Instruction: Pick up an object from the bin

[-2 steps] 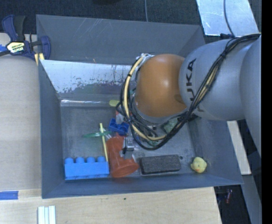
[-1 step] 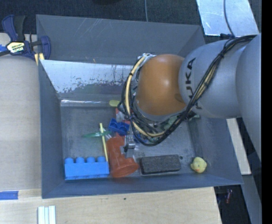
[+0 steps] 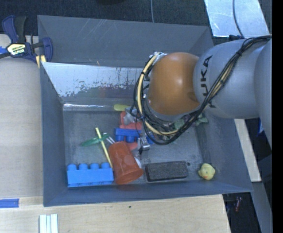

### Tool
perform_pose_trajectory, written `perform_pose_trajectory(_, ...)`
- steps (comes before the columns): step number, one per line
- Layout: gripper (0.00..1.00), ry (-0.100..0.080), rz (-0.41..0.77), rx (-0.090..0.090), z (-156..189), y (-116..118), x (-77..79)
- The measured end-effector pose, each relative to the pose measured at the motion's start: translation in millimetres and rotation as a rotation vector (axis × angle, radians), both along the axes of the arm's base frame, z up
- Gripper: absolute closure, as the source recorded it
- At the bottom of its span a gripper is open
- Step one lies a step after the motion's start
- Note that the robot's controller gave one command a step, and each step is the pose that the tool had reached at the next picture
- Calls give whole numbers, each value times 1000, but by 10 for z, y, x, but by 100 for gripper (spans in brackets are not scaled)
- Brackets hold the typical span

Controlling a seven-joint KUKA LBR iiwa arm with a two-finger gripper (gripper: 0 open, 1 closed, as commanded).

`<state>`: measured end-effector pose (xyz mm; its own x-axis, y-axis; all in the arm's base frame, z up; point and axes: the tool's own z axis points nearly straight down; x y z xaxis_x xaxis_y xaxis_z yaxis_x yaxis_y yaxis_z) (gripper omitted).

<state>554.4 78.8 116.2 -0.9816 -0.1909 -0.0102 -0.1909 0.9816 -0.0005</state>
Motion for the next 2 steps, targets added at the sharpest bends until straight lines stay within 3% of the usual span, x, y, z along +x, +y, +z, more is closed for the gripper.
perform_pose_trajectory(1, 100, -5, -53, 3, -437, -250, 164)
perform_pose_trajectory(2, 100, -5, -53, 3, -437, -250, 164)
